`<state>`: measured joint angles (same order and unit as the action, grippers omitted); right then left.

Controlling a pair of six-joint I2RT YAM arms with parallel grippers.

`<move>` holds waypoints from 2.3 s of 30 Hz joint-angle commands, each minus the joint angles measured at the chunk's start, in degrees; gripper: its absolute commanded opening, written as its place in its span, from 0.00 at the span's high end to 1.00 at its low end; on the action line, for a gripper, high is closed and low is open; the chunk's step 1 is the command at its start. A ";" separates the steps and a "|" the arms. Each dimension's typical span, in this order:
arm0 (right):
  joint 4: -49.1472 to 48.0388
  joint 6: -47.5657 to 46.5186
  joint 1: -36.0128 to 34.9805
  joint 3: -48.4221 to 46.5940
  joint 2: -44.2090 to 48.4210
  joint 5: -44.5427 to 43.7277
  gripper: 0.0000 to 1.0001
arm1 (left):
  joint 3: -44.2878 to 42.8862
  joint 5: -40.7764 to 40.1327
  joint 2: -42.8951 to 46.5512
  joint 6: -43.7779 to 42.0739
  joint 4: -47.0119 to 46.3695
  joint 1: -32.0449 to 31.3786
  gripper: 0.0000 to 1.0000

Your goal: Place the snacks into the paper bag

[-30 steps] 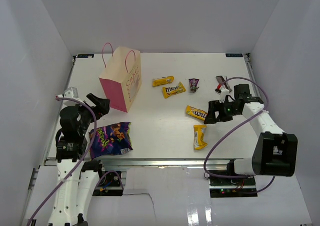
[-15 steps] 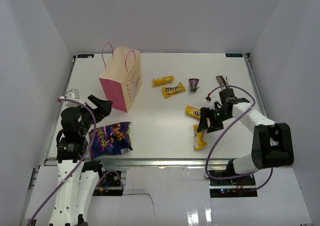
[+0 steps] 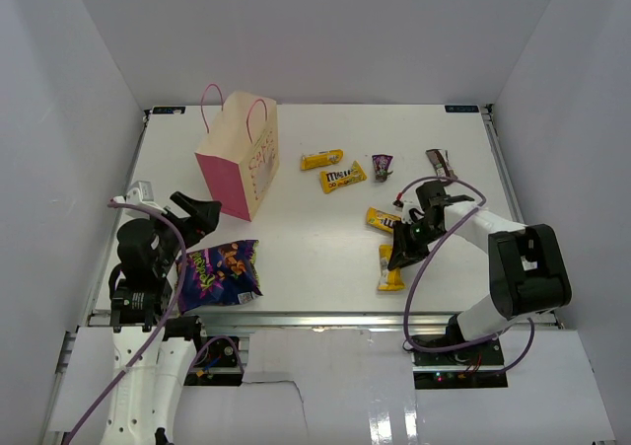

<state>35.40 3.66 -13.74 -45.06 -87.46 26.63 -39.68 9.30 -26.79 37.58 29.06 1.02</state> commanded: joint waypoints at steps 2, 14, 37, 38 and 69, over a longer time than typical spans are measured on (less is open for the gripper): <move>-1.38 -2.42 -0.24 -4.59 0.88 3.77 0.87 | 0.48 0.89 0.33 0.30 0.65 -0.05 0.02; -5.50 -33.54 -18.76 -42.97 2.66 6.52 0.91 | -0.66 4.14 1.56 -3.04 -1.28 -0.05 0.02; -49.11 -25.63 -39.35 -83.27 -34.88 -30.50 0.77 | -0.40 6.25 6.93 -0.23 2.32 -0.05 0.02; -49.20 -25.81 -39.35 -81.87 -34.54 -30.24 0.73 | -0.48 6.34 6.84 -0.23 2.32 -0.05 0.02; -2.28 -33.19 -9.05 -25.19 10.87 15.56 0.14 | -3.47 10.34 -14.95 7.56 -0.35 -14.79 0.03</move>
<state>19.68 -22.59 -23.92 -77.65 -79.81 35.33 -41.23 27.38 -38.81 40.91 24.86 -7.88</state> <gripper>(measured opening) 0.855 0.974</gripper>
